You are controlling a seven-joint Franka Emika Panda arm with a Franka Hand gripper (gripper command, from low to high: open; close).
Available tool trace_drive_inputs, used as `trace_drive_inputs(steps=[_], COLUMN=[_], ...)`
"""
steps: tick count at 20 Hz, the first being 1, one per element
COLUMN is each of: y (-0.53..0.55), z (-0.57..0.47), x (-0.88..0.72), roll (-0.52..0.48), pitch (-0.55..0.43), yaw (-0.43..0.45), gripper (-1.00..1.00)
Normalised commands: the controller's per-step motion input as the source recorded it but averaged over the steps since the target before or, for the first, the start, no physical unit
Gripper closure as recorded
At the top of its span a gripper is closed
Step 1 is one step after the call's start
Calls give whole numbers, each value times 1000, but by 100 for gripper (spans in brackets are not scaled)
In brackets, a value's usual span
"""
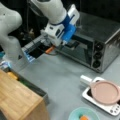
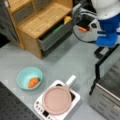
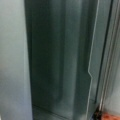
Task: Open the microwave oven door. Pull out the microwave oven tray. Pick up the bowl. Place the bowl on the microwave tray.
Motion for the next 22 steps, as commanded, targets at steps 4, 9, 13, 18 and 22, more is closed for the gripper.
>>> trace_drive_inputs(steps=[4,9,13,18,22], y=[-205,-372,-329,-213,-113], z=[-158,-105,-61,-119,-282], x=[-173,-155,-95,-2,65], roll=[319,421,408,269,173], pitch=[-62,20,57,-7,-83], yaw=[9,52,61,56,62], gripper=[-100,-100,-100,-100,-100])
